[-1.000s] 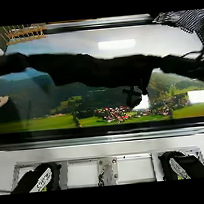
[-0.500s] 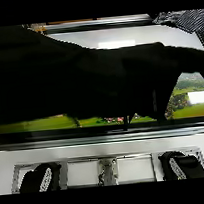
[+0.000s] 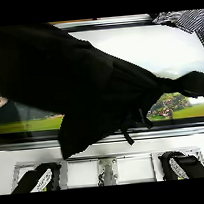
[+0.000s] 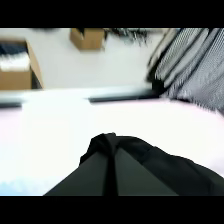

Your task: Fold the clothes and pants, and hang the long-sleeved shirts on hangers.

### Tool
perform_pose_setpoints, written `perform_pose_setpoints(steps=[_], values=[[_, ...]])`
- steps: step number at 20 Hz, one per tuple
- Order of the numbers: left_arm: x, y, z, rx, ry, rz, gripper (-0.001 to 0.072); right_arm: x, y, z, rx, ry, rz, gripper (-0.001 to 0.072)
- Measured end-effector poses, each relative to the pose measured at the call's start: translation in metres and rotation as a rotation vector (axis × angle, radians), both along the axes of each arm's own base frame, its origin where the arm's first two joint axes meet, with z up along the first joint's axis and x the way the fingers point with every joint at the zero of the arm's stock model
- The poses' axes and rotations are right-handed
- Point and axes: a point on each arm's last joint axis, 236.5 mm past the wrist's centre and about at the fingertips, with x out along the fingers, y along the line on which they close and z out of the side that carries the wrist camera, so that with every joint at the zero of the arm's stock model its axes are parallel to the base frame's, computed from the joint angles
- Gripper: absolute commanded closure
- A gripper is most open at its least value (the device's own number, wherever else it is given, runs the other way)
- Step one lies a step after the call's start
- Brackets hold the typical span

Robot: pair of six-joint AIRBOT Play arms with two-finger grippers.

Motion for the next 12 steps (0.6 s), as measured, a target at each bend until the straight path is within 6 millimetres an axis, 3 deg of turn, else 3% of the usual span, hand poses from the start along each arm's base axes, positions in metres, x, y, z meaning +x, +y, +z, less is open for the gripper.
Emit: perform_pose_setpoints(steps=[4, 6, 9, 12], values=[[0.093, -0.025, -0.107, -0.025, 0.230, -0.054, 0.0704, 0.069, -0.024, -0.074, -0.068, 0.174, -0.065, 0.0691], [0.122, -0.035, -0.153, -0.028, 0.310, -0.062, 0.0704, 0.107, -0.033, -0.106, -0.083, 0.205, -0.103, 0.0691], [0.144, -0.040, -0.202, -0.034, 0.402, -0.066, 0.0704, 0.151, -0.042, -0.144, -0.097, 0.208, -0.137, 0.0691], [0.144, -0.035, -0.225, -0.051, 0.483, -0.062, 0.0705, 0.167, -0.044, -0.157, -0.116, 0.181, -0.121, 0.0691]])
